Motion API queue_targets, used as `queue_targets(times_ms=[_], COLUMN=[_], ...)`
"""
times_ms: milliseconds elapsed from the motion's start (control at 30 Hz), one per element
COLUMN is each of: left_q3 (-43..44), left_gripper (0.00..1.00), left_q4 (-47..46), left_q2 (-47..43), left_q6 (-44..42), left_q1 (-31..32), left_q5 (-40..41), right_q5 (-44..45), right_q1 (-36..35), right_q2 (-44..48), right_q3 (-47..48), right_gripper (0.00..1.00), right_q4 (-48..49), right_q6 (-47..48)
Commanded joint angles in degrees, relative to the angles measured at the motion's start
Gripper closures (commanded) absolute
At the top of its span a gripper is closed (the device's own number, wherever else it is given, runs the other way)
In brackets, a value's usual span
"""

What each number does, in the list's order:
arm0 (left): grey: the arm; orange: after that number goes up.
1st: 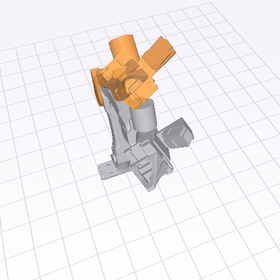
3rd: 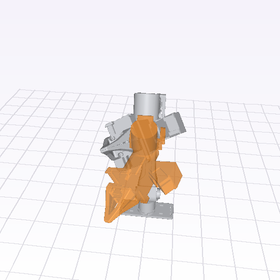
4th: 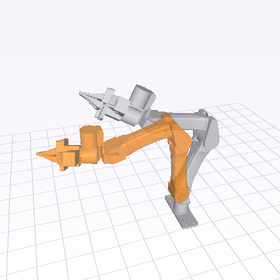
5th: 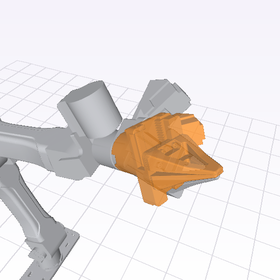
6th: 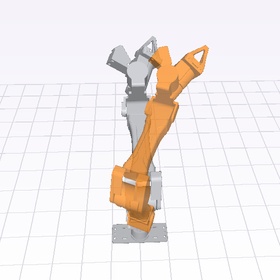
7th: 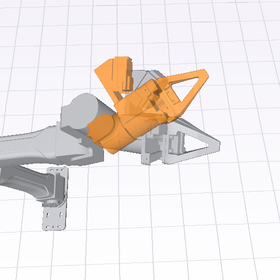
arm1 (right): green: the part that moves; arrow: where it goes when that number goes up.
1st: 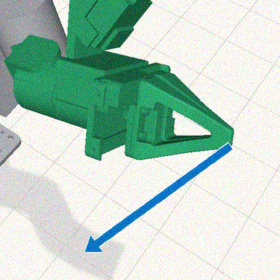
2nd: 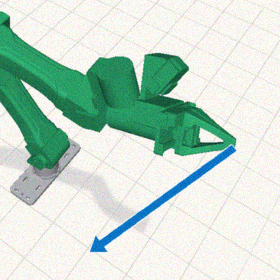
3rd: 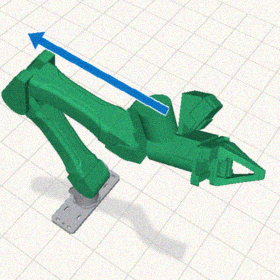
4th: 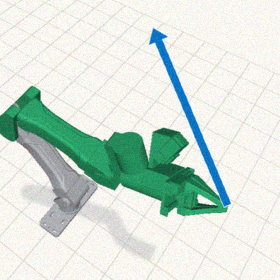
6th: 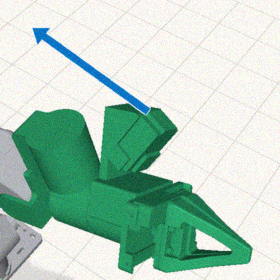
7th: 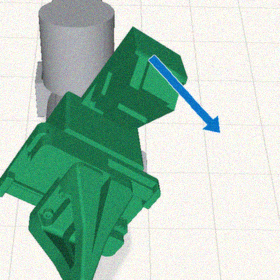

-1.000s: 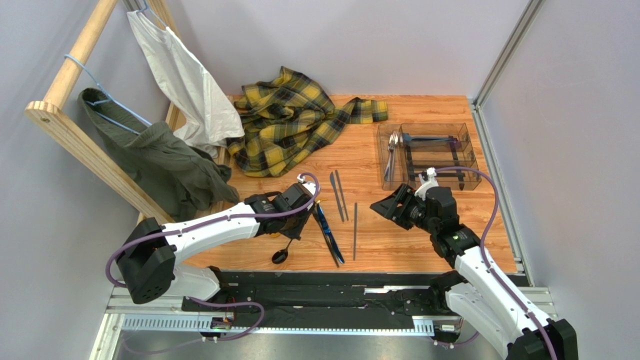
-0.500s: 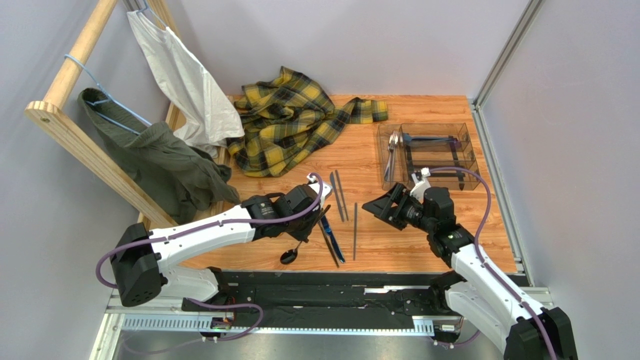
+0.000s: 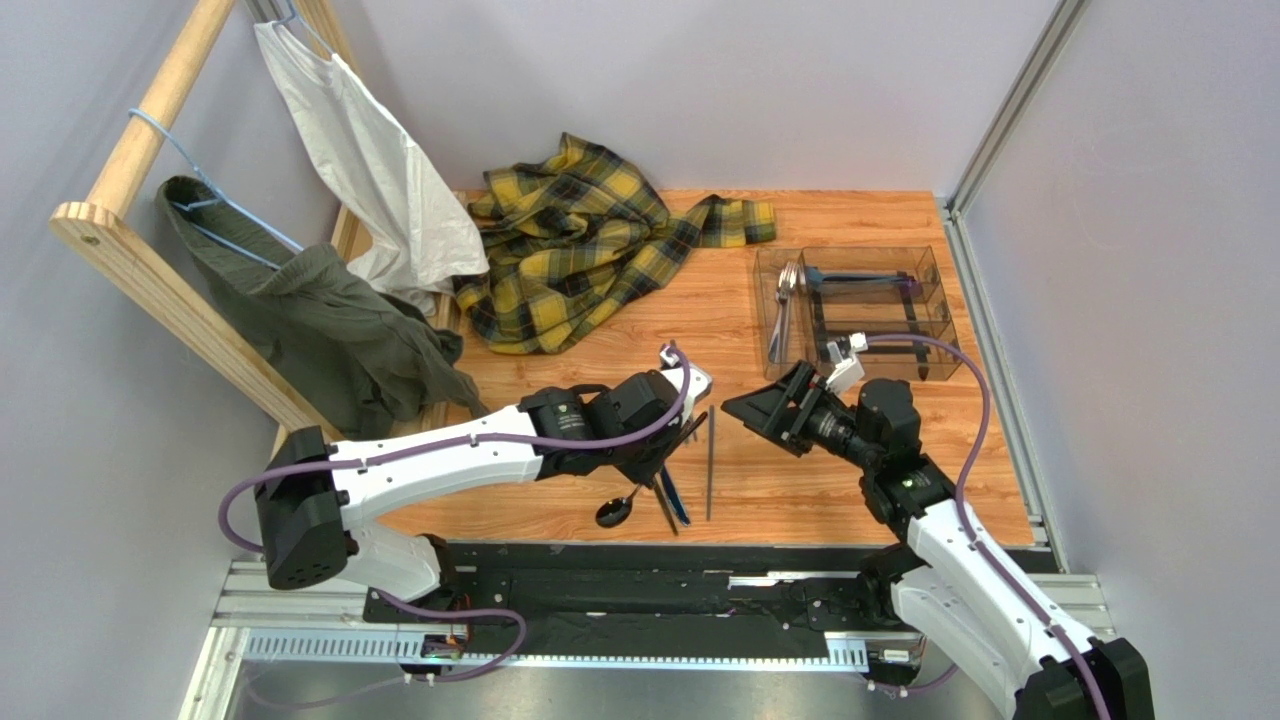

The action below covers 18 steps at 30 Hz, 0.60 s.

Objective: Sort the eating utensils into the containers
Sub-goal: Pick up the spoon from the center of the board.

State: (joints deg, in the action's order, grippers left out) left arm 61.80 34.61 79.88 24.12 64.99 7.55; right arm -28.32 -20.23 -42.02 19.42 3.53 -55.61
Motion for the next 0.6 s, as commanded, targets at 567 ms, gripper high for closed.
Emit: queue_targets(times_ms=[567], left_q3=[9.6], left_gripper=[1.00], left_q4=[-2.2], left_q2=[3.7], left_q6=[-0.3], left_q1=[2.2], left_q5=[-1.0], right_q5=[-2.2], right_q1=[-3.1], right_q2=[-3.7], right_q3=[-1.8], right_gripper=[0.40], right_q4=[10.6], right_q6=[-4.6])
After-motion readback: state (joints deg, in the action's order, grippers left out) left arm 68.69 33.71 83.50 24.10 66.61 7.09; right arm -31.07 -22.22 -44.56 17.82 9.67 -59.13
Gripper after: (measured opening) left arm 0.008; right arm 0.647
